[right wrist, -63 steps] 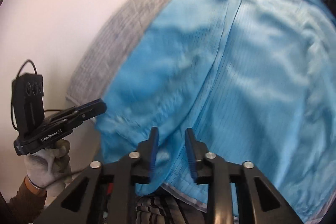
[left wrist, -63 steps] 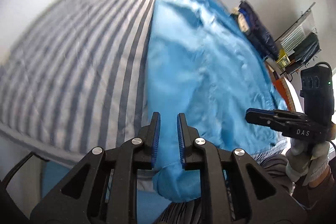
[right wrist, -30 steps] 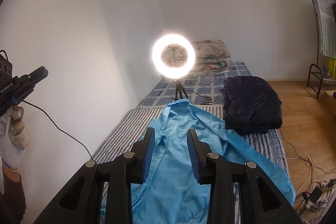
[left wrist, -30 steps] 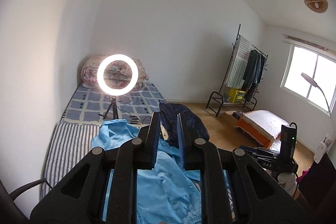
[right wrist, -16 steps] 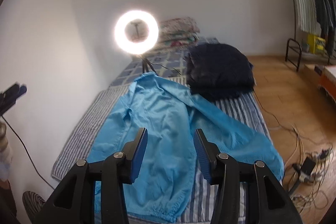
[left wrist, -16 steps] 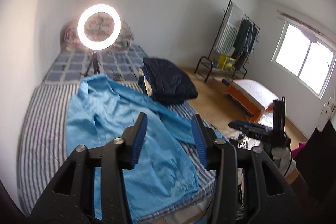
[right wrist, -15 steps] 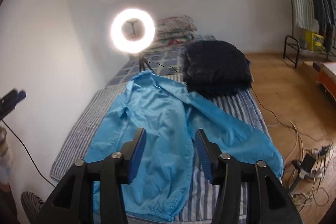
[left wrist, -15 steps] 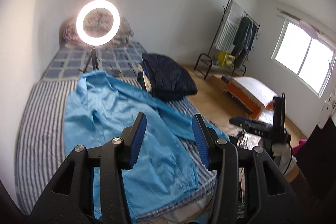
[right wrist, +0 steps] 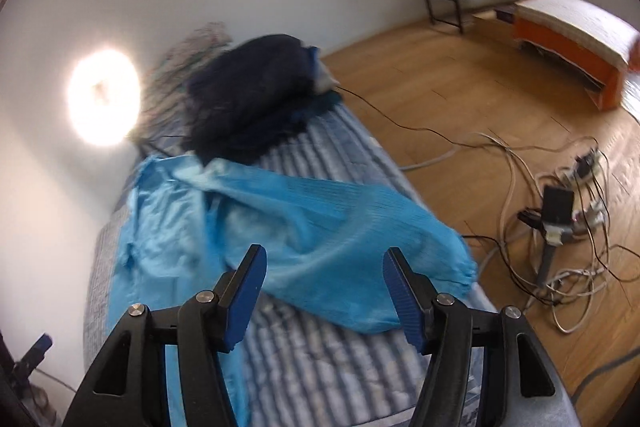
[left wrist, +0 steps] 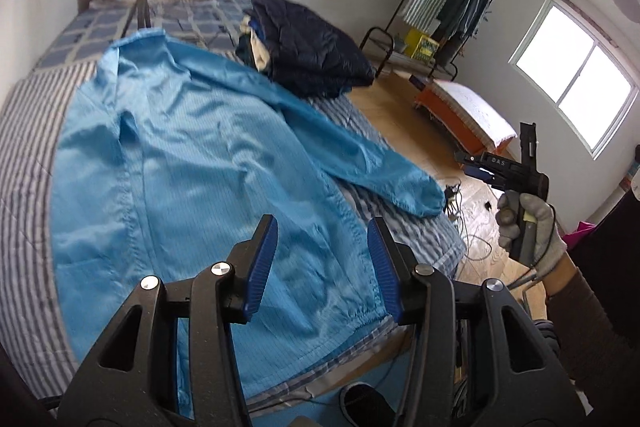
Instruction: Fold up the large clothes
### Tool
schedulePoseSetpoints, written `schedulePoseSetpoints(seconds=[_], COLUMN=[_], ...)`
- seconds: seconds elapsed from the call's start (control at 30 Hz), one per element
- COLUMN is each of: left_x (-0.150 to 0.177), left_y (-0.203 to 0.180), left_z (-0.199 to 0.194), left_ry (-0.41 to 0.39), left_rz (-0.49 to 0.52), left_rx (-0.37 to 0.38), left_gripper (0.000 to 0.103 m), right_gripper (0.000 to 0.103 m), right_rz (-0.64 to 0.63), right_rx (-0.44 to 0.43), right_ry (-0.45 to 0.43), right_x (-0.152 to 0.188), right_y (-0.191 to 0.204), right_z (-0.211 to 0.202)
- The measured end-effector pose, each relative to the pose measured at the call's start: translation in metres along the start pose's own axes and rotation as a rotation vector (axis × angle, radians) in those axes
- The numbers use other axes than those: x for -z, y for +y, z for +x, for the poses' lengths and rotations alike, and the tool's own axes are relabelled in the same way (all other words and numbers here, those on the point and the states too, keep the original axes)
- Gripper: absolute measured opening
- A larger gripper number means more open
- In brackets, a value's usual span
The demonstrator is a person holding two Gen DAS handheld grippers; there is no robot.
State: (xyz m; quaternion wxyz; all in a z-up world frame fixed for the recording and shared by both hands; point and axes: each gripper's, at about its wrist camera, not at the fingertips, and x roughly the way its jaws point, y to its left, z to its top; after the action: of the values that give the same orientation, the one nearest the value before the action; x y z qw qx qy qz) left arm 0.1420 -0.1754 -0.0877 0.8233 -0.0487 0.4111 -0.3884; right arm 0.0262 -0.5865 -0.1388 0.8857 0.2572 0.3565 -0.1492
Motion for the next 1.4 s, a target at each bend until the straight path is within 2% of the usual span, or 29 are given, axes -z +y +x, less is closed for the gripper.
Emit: schedulePoseSetpoints(seconds=[0.2,0.33,0.53,0.67,0.77,0.83,0.87,0.97,1.1,1.2,1.4], left_x=[0.005,0.008,0.01,0.011,0.011,0.011,0.011,0.011,0.01,0.01,0.007], left_y=[-0.006,-0.007,0.001,0.004,0.009,0.014,0.015,0.018,0.024,0.031,0.044], left_z=[0.027,0.043,0.054,0.053,0.052,0.05,0.048,0.041,0.035,0.03,0.022], left_ry=[0.063,0.103,0.127,0.121,0.125,0.122,0.118,0.101,0.083,0.072,0.04], left_rz=[0.051,0.054,0.023,0.021,0.003,-0.013,-0.016,-0.022,-0.034,-0.061,-0.11], left_rx=[-0.003,0.001,0.002,-0.007,-0.005,-0.006,-0.007,-0.011,-0.022,-0.028,-0.039], left_gripper=[0.048,0.048,0.048,0.048,0.048,0.048,0.048,0.048,0.048,0.048,0.048], right_gripper=[0.063,0.063,0.063,0.065,0.062,0.042,0.026,0.007,0.006,0.005,0.005], right_rz=[0.123,0.26,0.324,0.368,0.356,0.328,0.306,0.255,0.158,0.044,-0.13], right_rx=[0.044,0.04,0.07,0.031,0.032,0.034,0.038,0.041,0.053,0.058,-0.057], right_ry=[0.086,0.111,0.157,0.174,0.182,0.195,0.203,0.178,0.092,0.029,-0.043], right_x=[0.009,0.016,0.023,0.027,0.026,0.026,0.026,0.025,0.017,0.013,0.022], right_y=[-0.057,-0.097,-0.12,-0.127,-0.122,-0.117,-0.113,-0.101,-0.075,-0.041,0.031], right_z=[0.041,0.055,0.081,0.095,0.101,0.105,0.106,0.097,0.068,0.043,0.0])
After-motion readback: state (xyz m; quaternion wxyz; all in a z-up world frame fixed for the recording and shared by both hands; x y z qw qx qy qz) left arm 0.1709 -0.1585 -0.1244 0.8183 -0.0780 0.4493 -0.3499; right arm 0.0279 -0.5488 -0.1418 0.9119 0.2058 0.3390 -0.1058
